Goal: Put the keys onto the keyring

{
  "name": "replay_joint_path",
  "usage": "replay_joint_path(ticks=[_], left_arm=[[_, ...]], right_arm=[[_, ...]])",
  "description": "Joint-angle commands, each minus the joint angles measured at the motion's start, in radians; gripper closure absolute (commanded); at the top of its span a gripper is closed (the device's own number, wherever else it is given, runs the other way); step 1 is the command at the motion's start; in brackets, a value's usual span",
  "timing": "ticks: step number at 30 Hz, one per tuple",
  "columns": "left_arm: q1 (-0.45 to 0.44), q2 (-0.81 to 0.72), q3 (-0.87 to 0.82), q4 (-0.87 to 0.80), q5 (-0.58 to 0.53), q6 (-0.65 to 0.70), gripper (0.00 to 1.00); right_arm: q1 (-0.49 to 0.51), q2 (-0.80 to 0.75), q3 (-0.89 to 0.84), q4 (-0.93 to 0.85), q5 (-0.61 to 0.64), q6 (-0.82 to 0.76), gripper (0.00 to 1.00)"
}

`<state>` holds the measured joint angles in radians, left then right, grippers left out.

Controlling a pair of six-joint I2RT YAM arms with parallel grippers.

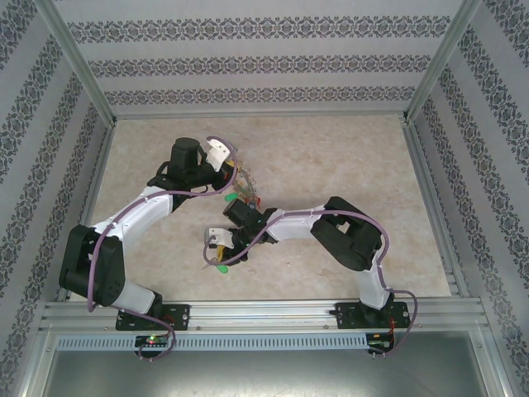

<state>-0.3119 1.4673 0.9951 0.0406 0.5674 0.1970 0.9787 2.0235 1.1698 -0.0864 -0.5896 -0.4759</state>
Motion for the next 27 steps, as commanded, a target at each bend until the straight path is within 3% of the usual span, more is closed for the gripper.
replay_joint_path(ticks=[1,2,13,27], left_arm=[[0.012,-0.042,0.007,0.024,0.021,-0.008,1.0],[0.012,-0.041,0.006,0.024,0.02,-0.01,1.0],[0.01,-0.054,-0.003,0.015,0.044,-0.008,1.0],[-0.005,-0.078,-0.048,0.018,0.19,0.026,1.0]], right_arm=[[0.0,0.009,0.009,-0.034,-0.041,-0.013,0.81],[0.0,0.007,0.007,-0.036,-0.047,-0.017,0.85],[-0.016,-0.108,-0.083,0.016,0.009,0.024,0.96],[-0.146,-0.665,-0.659,0.234,0.294,0.451,1.0]])
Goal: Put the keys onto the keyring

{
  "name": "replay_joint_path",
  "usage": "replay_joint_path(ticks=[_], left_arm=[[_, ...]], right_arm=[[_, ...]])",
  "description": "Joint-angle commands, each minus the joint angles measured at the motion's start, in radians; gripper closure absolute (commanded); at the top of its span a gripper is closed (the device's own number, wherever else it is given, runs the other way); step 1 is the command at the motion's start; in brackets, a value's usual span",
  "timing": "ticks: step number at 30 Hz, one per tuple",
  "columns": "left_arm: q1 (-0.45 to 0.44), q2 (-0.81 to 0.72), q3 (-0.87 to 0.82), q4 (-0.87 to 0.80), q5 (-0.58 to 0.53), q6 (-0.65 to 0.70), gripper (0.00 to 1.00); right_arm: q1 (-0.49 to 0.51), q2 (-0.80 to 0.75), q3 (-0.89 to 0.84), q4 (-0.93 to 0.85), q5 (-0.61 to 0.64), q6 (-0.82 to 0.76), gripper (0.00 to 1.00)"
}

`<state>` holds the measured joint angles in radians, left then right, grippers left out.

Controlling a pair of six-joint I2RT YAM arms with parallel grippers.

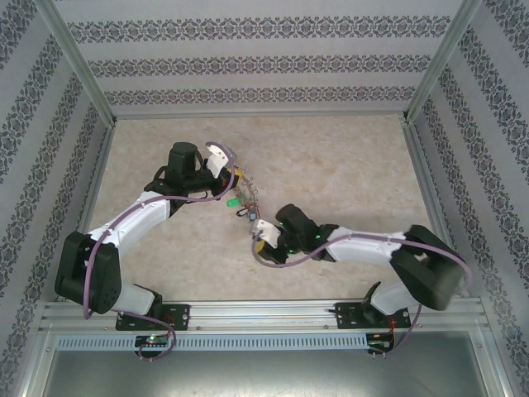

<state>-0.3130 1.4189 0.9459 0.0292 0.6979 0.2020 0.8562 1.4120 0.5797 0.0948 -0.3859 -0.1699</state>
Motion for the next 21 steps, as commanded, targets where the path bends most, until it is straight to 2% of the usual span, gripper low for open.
replay_joint_path(ticks=[1,7,12,21], left_arm=[[-0.005,-0.032,0.0,0.029,0.057,0.019,1.0],[-0.016,-0.057,-0.02,0.005,0.05,0.02,1.0],[-0.03,-0.1,-0.046,-0.041,0.064,0.034,1.0],[-0.076,-0.139,-0.062,-0.139,0.146,0.1,1.0]], right_arm=[[-0.041,-0.085,-0.09,0.051,0.109,0.184,0.99],[-0.202,-0.182,-0.14,-0.015,0.148,0.406,1.0],[-0.345,-0.186,-0.139,-0.092,0.102,0.52,1.0],[-0.469,-0.064,-0.034,-0.216,-0.001,0.565,0.99]])
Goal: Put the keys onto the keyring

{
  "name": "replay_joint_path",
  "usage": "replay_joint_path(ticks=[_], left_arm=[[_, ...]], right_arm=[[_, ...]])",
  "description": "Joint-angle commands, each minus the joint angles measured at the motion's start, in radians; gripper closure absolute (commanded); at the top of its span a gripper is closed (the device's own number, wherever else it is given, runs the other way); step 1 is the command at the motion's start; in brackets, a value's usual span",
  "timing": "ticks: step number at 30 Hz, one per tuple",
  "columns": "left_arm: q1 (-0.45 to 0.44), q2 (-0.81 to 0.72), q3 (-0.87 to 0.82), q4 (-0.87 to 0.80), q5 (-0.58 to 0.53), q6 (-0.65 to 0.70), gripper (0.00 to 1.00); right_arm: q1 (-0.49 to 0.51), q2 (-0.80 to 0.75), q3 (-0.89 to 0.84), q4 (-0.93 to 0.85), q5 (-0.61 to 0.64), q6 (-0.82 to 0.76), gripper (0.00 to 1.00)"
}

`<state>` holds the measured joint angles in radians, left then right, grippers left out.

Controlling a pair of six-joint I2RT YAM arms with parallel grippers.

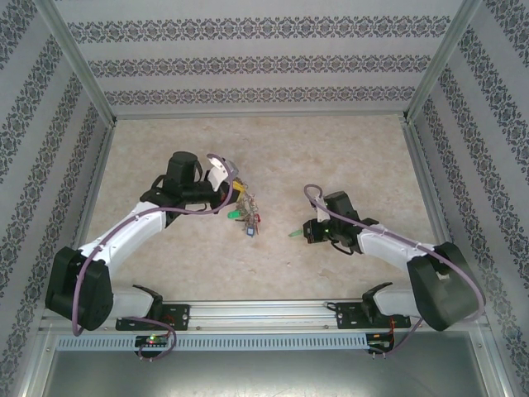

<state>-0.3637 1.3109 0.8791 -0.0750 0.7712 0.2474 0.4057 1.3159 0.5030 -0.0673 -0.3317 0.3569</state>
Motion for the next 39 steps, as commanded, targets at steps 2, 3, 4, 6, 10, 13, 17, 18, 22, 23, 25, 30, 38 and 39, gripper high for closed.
replay_joint_path(ticks=[2,3,4,6,10,13,17,18,22,23,25,30,38,39], left_arm=[[-0.039,-0.032,0.007,-0.05,0.085,0.062,1.0],[-0.045,-0.031,0.007,-0.056,0.091,0.064,1.0],[-0.051,-0.029,0.005,-0.059,0.097,0.067,1.0],[-0.065,-0.026,0.005,-0.07,0.104,0.075,1.0],[-0.09,-0.007,0.012,-0.106,0.106,0.098,1.0],[-0.102,-0.002,0.013,-0.112,0.103,0.102,1.0],[-0.112,0.002,0.009,-0.103,0.098,0.095,1.0],[-0.115,0.004,0.006,-0.095,0.097,0.091,1.0],[-0.126,0.018,0.013,-0.097,0.094,0.094,1.0],[-0.13,0.02,0.016,-0.102,0.094,0.1,1.0],[-0.135,0.024,0.02,-0.106,0.093,0.104,1.0],[-0.146,0.024,0.023,-0.104,0.082,0.102,1.0],[-0.156,0.027,0.023,-0.102,0.069,0.101,1.0],[-0.159,0.028,0.024,-0.103,0.069,0.102,1.0]], right_arm=[[-0.027,0.057,0.059,-0.055,-0.07,0.043,0.98],[-0.032,0.064,0.068,-0.053,-0.073,0.05,0.98],[-0.037,0.072,0.073,-0.05,-0.072,0.057,0.97],[-0.049,0.091,0.09,-0.046,-0.078,0.06,0.97],[-0.063,0.134,0.142,-0.076,-0.078,0.047,0.96],[-0.075,0.152,0.172,-0.101,-0.075,0.026,0.97],[-0.083,0.108,0.197,-0.123,-0.066,-0.009,0.98],[-0.085,0.115,0.214,-0.143,-0.061,-0.026,0.98],[-0.094,0.209,0.317,-0.254,-0.025,-0.09,0.97],[-0.095,0.234,0.339,-0.267,-0.021,-0.102,0.97],[-0.1,0.27,0.362,-0.252,-0.04,-0.117,0.96],[-0.116,0.403,0.469,-0.28,-0.079,-0.14,0.96],[-0.129,0.521,0.56,-0.291,-0.109,-0.151,0.93],[-0.133,0.531,0.568,-0.293,-0.113,-0.15,0.92]])
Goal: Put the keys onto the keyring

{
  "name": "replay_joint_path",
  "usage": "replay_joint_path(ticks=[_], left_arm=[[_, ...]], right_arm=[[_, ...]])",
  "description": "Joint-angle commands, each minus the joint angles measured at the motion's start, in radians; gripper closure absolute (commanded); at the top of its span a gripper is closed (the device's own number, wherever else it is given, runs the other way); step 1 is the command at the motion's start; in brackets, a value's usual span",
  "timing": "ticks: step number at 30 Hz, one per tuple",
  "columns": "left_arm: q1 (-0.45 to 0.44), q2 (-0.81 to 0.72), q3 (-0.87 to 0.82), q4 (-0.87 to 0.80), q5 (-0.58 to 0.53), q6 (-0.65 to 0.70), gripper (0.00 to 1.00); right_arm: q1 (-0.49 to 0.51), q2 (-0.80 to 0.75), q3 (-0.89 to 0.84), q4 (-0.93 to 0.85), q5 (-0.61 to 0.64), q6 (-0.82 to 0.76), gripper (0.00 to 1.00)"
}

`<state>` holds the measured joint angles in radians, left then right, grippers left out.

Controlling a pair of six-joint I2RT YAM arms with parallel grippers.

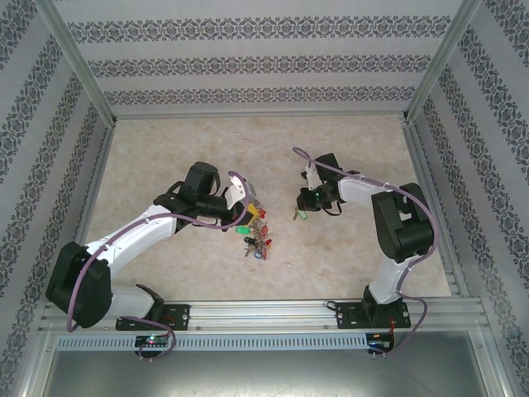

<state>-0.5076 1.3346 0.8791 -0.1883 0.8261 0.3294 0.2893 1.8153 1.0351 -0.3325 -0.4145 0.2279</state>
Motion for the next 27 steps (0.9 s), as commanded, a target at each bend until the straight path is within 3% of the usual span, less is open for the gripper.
replay_joint_path(ticks=[1,12,27], left_arm=[[-0.015,0.006,0.023,0.009,0.013,0.02,1.0],[-0.014,0.009,0.028,0.002,0.013,0.028,1.0],[-0.017,0.013,0.032,0.01,0.015,0.02,1.0]], right_arm=[[-0.018,0.039,0.04,-0.029,-0.038,-0.02,0.89],[-0.026,0.056,0.06,-0.013,-0.067,-0.002,0.81],[-0.03,0.087,0.098,-0.022,-0.065,-0.013,0.78]])
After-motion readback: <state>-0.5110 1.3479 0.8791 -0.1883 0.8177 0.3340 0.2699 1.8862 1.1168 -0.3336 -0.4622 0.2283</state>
